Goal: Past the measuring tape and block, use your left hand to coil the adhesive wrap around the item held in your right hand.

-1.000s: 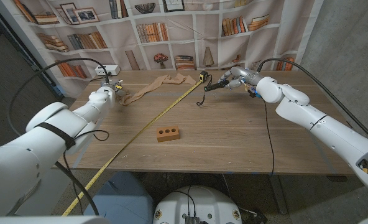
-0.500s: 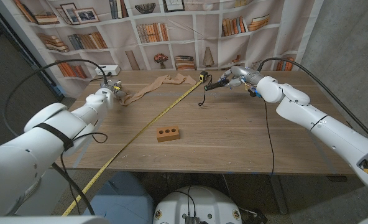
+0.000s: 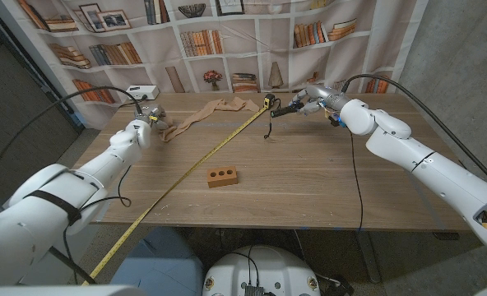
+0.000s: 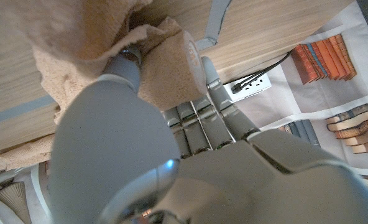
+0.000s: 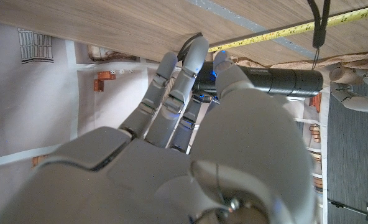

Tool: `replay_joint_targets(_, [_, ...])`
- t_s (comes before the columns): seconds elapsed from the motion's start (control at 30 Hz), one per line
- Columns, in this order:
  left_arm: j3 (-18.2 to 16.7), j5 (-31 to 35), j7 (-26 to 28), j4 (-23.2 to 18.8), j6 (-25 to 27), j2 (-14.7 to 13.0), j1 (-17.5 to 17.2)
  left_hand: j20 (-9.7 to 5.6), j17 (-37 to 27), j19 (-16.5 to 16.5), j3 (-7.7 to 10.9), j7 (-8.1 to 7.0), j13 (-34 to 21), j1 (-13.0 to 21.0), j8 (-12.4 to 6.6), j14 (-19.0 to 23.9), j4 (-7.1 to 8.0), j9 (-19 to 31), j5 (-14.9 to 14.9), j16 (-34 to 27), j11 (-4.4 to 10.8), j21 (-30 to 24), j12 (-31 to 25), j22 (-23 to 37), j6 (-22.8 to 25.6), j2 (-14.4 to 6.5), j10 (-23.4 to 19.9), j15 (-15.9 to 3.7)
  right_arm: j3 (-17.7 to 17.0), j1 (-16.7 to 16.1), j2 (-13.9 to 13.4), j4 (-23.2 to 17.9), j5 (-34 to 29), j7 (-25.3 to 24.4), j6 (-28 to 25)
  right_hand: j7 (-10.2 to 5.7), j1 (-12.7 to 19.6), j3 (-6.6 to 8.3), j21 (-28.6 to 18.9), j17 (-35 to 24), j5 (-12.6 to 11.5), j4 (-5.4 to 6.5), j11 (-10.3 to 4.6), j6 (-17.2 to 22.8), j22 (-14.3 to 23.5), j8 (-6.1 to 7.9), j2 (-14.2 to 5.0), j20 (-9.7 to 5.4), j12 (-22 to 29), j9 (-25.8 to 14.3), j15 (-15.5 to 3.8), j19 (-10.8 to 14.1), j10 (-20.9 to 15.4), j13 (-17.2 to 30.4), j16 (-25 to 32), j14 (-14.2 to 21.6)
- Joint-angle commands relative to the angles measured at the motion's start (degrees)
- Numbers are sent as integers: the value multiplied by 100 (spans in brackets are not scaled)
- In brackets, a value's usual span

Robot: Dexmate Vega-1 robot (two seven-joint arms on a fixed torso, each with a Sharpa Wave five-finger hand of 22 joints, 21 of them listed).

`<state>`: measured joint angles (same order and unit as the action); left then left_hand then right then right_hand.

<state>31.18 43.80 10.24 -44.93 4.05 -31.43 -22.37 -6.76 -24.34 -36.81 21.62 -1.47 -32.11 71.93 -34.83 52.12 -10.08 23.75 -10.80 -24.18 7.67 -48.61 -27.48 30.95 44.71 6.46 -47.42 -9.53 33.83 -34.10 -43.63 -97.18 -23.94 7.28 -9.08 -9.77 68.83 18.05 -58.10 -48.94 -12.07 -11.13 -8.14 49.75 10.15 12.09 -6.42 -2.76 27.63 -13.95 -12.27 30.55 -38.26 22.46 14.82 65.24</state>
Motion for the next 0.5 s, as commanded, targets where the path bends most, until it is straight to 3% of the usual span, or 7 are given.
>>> replay_joint_targets(0.03, [-726, -9, -97, -1479, 161, -350, -763, 8, -22, 24, 10, 77, 25, 1230, -242, 447, 29, 55, 3, 19, -20, -106, 47, 43, 482, -1373, -40, -351, -48, -36, -20, -81, 42, -69, 12, 416, 9, 241, -43, -34, -34, 199, -96, 475, 3, 33, -47, -458, 24, -30, -124, -16, -1822, 748, -14, 0])
replay_joint_targets(0.5, [-1449, -188, -143, -2711, 467, -490, -1580, 13, -38, 109, -1, 79, 127, 1252, -265, 540, 49, -9, 12, 89, -15, -328, 84, 113, 509, -1350, -130, -336, -175, -219, -194, -372, 103, -120, -57, 421, 7, 236, -56, -35, -29, 200, -90, 476, 2, 32, -43, -463, 16, -31, -124, -26, -1828, 759, -20, 9])
